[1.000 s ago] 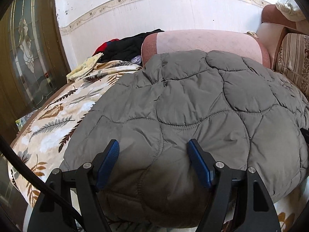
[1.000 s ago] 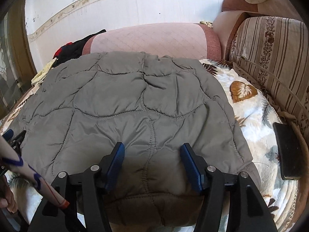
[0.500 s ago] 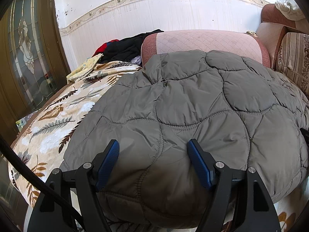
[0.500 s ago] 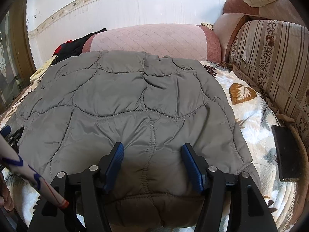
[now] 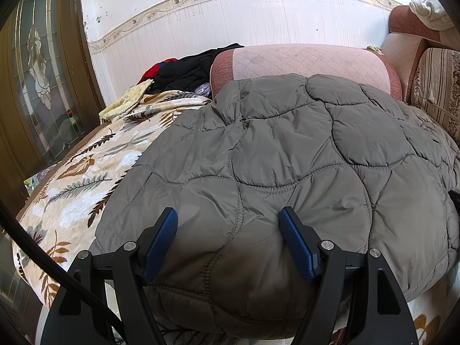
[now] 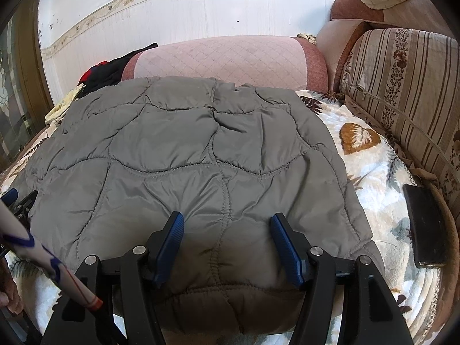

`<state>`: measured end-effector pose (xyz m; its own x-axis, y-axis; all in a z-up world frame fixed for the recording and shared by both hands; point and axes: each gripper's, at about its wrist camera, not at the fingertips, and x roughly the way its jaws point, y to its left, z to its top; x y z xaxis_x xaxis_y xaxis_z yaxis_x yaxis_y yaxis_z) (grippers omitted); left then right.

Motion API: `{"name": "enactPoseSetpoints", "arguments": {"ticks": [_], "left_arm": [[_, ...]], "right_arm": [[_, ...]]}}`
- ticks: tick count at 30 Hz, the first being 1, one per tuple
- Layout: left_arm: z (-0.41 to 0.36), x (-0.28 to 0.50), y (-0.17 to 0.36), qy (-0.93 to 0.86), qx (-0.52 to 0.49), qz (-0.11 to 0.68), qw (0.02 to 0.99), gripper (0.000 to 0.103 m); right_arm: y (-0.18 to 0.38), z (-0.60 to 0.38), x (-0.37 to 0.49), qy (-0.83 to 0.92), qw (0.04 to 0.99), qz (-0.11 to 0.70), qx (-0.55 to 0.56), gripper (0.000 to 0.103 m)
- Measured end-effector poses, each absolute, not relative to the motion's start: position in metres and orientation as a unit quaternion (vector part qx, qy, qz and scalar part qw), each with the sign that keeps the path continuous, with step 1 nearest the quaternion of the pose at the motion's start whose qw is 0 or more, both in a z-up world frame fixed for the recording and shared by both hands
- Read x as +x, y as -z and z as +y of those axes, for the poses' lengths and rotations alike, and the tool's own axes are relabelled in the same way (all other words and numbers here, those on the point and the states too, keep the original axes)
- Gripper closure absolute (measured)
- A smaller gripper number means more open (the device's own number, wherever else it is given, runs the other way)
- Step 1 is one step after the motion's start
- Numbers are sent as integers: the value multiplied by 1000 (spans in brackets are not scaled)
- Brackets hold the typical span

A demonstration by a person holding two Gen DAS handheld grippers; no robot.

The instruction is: Fold large clothes

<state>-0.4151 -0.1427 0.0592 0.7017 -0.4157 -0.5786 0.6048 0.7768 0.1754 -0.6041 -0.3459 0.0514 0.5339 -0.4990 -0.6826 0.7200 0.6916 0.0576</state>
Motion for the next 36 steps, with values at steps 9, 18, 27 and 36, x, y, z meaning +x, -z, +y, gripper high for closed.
{"name": "enactPoseSetpoints", "arguments": {"ticks": [9,18,27,36], "left_arm": [[-138,-415,-64,281,173,270,905,30],[-109,-416,-76,265,141,276,913,30],[-106,-407,-64,254,153,301,906,28],[-91,-445,-76,273,144,268,913,28]], "right_arm": [[-64,-340,-610,363,859,318,170,35],[-78,-330,-636,388,855,287,187,35],[-58,-347,-644,407,822,332,220,32],[-81,-307,-653,406,843,310,171,31]]}}
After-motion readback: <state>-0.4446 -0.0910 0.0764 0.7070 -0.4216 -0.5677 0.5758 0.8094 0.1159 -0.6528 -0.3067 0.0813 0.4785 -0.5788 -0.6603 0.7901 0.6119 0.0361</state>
